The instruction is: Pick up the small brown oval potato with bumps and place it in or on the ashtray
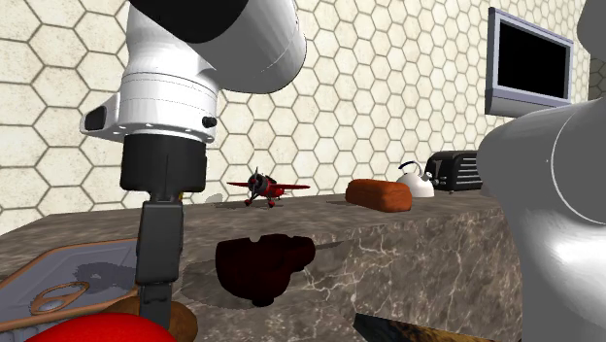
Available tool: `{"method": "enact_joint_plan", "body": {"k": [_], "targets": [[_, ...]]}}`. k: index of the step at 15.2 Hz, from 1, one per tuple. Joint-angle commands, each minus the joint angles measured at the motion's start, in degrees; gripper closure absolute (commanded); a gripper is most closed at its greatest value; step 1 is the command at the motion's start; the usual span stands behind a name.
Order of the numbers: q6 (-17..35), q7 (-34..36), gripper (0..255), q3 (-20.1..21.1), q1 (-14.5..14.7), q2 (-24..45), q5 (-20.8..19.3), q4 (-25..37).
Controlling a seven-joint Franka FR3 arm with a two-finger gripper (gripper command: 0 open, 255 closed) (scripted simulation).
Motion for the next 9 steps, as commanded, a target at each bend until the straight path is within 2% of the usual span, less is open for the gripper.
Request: {"method": "enact_joint_plan", "body": {"k": [1,3,9], "targets": [[1.76,-0.50,0,-0.06,0.24,1.18,0.45,-0.54],[4.14,-0.98,0,-0.05,0.64,2.84,1.20,-1.28],[4.14,-0.98,0,-0.04,0.64,2.84,1.20,-1.28]]}}
